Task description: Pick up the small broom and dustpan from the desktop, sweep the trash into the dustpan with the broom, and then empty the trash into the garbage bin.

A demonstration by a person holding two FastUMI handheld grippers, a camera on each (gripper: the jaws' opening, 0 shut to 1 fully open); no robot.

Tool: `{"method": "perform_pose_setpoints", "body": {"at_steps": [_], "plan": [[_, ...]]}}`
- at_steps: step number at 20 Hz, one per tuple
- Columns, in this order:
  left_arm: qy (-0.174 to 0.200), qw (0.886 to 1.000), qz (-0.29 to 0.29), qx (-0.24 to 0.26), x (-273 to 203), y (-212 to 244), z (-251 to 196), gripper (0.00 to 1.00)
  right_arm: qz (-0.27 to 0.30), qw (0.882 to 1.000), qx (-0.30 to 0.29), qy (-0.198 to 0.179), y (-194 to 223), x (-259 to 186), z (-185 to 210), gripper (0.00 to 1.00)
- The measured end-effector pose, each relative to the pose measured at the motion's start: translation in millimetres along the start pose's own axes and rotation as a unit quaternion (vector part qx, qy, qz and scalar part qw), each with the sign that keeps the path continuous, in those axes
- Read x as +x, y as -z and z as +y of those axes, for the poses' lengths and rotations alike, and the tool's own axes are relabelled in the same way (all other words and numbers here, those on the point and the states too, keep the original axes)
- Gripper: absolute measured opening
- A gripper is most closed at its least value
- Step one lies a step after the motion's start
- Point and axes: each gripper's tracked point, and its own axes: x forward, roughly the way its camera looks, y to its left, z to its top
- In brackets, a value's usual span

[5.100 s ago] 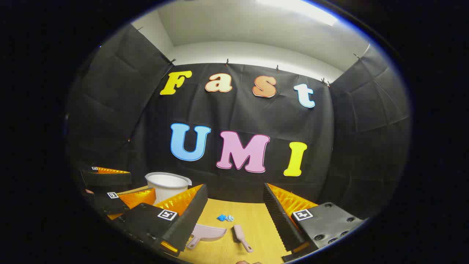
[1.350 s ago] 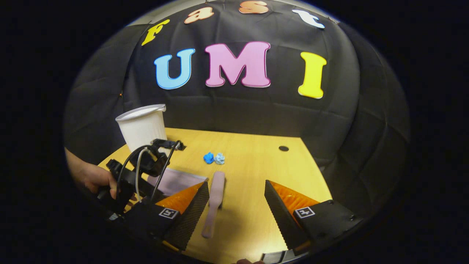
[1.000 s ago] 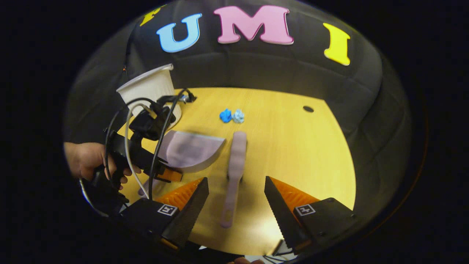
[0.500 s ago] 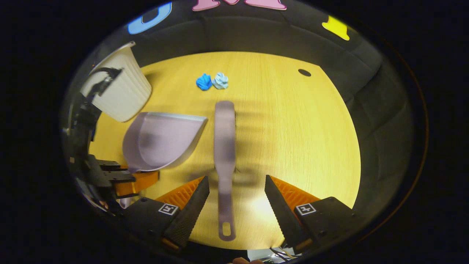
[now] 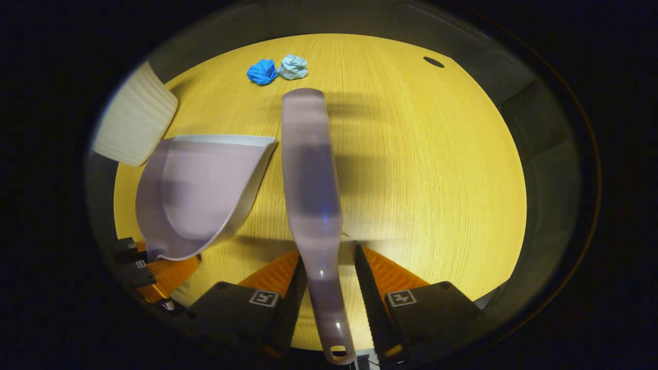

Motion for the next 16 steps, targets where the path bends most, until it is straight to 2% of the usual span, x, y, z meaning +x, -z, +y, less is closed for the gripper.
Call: {"method": "perform_pose_setpoints", "body": {"at_steps": [2,3,4,6,7,8,10,16], "plan": [[-0.001,1.0,0.007,0.005,0,0,0,0.3,0.007,1.0,0.004,-0.005,-6,-4,0,0.38],[-0.001,1.0,0.008,0.007,-1,0,1,0.3,0.008,1.0,0.0,-0.013,-3,-2,-3,0.36],[-0.001,1.0,0.01,0.009,-1,0,1,0.3,0.02,1.0,0.0,-0.024,-3,-3,-1,0.29],[0.001,1.0,0.012,0.013,-2,1,1,0.3,0.031,0.998,-0.012,-0.051,-5,-6,-2,0.28],[0.002,1.0,0.014,0.018,-2,2,2,0.3,0.034,0.998,-0.028,-0.053,-9,-9,-10,0.22],[0.003,1.0,0.014,0.027,-3,2,4,0.3,0.032,0.998,-0.048,-0.038,-18,-12,-24,0.28],[0.004,0.999,0.017,0.037,-4,4,10,0.3,0.018,0.997,-0.078,-0.013,-42,-23,-49,0.27],[0.007,0.997,0.028,0.076,-19,15,26,0.3,-0.016,0.997,-0.075,-0.026,-107,-45,-55,0.27]]}}
